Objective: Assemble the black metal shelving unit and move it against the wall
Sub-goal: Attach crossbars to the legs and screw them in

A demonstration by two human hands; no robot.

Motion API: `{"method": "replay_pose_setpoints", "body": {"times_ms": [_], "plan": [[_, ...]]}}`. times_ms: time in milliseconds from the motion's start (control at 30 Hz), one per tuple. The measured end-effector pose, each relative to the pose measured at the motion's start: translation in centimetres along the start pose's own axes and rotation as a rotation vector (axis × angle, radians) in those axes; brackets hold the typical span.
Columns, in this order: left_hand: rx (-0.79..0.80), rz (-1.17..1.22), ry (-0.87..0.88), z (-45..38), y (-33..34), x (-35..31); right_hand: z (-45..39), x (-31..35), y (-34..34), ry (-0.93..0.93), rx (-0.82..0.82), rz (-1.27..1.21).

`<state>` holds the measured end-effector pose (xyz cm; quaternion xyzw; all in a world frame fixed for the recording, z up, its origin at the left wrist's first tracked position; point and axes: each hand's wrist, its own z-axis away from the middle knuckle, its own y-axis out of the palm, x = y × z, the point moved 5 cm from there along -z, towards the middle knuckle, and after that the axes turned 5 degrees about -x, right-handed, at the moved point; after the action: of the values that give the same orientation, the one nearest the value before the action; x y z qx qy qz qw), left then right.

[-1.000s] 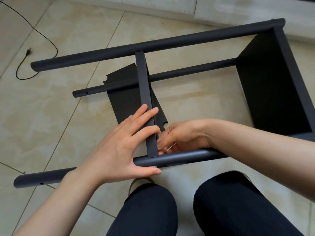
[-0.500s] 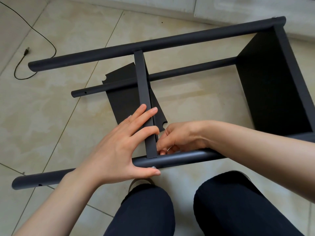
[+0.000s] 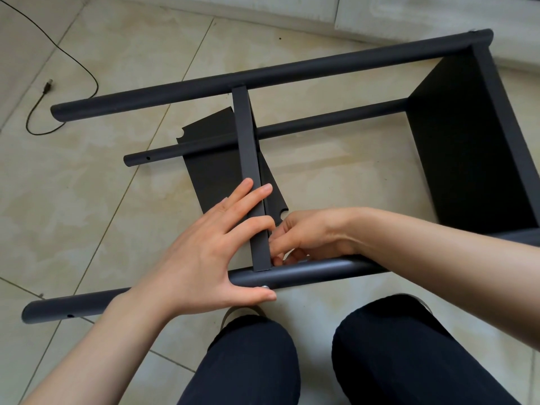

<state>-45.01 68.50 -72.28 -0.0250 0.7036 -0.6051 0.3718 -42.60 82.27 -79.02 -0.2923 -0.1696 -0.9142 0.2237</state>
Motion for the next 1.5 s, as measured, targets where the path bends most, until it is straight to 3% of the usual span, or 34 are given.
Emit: {"method": "replay_pose_setpoints", "body": {"times_ms": [1500], "plan": [[0.005, 0.018, -0.017, -0.01, -0.07, -0.05, 0.29, -0.05, -0.4, 0.004, 0.021, 0.01]]}}
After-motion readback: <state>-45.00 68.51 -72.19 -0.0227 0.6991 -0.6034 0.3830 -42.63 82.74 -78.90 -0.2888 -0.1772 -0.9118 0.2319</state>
